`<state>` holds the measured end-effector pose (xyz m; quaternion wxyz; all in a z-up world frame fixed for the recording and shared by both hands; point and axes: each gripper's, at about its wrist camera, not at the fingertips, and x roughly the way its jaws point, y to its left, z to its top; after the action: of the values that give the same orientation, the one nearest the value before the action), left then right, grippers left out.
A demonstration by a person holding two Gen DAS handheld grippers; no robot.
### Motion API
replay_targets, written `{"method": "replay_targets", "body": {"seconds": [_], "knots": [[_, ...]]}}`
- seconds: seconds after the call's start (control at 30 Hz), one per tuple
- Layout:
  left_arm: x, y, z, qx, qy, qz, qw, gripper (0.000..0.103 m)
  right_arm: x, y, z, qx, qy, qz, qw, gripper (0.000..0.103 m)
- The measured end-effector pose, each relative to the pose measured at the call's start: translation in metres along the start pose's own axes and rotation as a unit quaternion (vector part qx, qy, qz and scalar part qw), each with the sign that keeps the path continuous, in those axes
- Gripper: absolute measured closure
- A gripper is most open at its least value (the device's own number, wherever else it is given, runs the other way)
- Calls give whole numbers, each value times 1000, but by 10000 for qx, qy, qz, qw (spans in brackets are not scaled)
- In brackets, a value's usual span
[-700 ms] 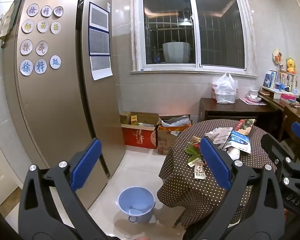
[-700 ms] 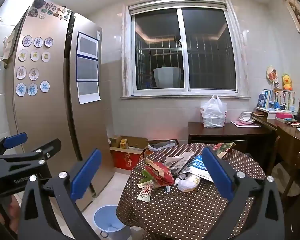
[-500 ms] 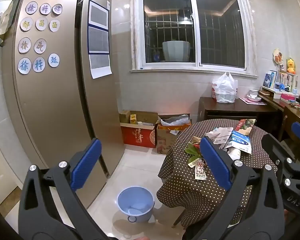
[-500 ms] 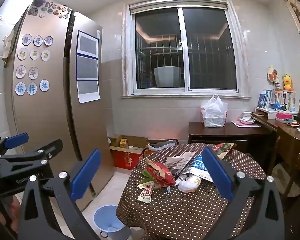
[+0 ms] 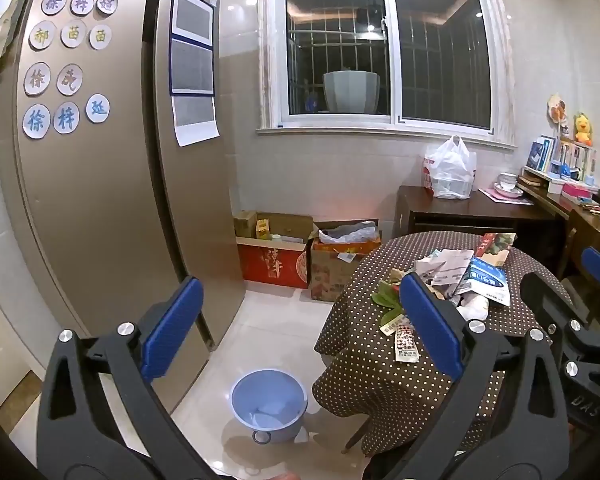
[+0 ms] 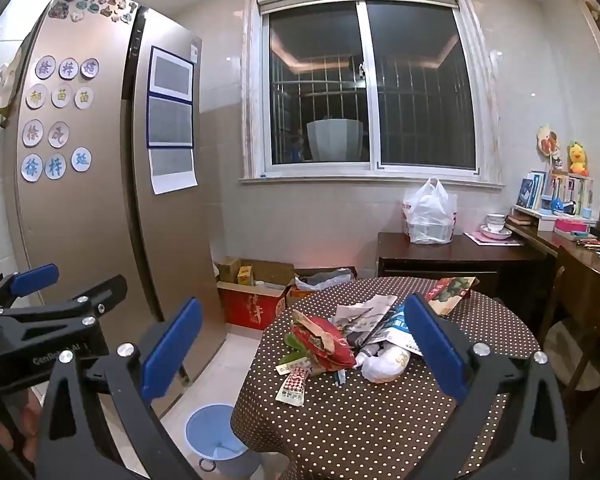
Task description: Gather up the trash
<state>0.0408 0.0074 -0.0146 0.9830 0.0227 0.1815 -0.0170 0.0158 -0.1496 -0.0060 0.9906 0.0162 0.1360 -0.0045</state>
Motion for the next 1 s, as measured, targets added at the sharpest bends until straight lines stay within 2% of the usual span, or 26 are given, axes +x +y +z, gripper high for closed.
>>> {"method": "replay_targets", "body": {"seconds": [0.47,1.0], "knots": [[22,4,1,25,153,-29,9999,6,22,3,-5,24,156,7,9999,4],[25,4,0,57,152,-40,9999,6,28,5,-5,45,196,22,9998,4]]}}
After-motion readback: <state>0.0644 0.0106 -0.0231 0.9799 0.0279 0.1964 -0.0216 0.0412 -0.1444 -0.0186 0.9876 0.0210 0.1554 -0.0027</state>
